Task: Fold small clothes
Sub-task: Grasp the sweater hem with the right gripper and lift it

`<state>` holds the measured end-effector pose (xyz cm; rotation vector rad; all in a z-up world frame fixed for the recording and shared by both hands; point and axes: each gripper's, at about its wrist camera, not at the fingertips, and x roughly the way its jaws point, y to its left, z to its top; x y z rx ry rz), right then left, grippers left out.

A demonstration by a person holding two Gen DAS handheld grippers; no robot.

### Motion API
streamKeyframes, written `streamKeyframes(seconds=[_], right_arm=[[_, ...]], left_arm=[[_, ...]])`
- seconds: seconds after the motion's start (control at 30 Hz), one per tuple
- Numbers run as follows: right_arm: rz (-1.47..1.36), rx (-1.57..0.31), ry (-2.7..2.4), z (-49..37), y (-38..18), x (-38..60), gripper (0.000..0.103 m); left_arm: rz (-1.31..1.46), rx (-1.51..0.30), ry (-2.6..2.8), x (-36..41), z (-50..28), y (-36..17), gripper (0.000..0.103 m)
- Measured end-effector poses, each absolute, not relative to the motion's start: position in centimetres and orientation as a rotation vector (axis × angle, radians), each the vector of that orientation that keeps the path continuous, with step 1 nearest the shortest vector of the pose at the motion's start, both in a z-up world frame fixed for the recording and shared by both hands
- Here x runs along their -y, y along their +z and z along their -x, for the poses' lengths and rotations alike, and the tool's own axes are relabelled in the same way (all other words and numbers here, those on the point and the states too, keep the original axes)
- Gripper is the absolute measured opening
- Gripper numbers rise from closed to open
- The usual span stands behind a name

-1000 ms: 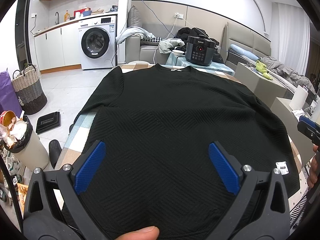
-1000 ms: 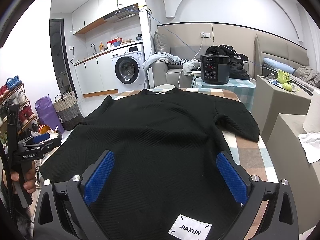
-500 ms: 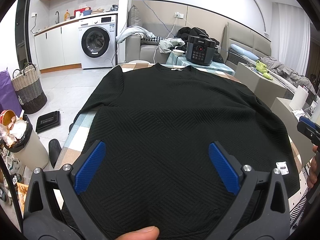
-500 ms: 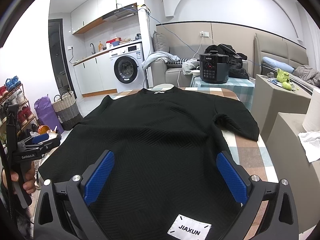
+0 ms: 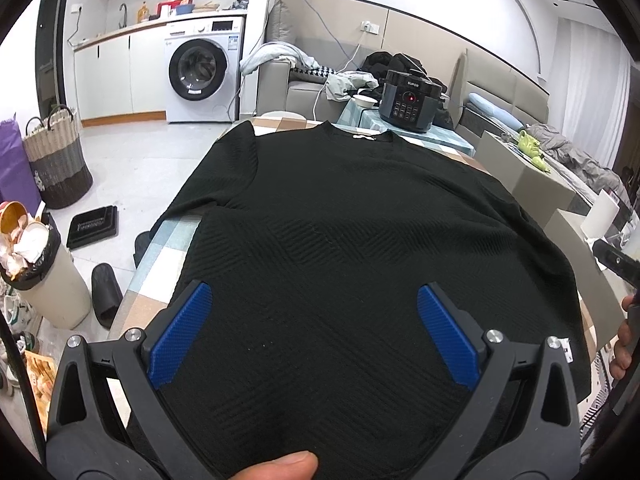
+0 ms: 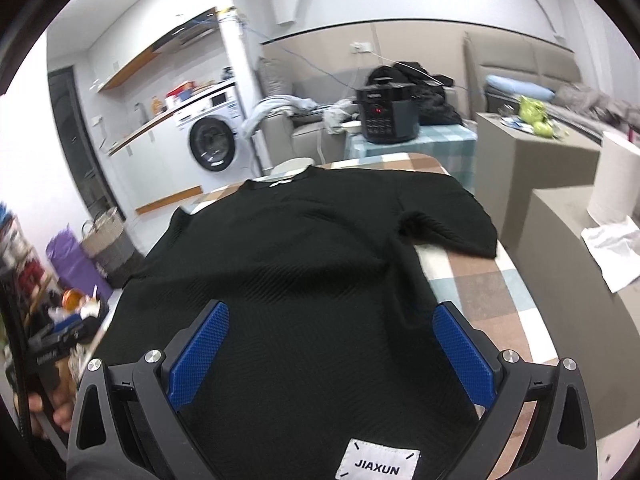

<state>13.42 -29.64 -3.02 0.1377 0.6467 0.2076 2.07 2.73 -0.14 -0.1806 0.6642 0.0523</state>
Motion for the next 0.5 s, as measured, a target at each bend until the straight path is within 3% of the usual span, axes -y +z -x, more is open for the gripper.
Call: streamKeyframes(seconds=[0.23, 0.5], right_arm=[[-0.254, -0.684, 0.172, -16.0, -1.8, 30.5, 0.102], [-0.371, -0.740, 0.167, -20.7, -1.3, 31.3, 0.085]], left_arm=[[0.167, -0.657, 0.065, -4.6, -3.5, 1.2, 0.102], [0.203, -0.673, 0.064, -7.3, -6.9, 1.9, 0.099]])
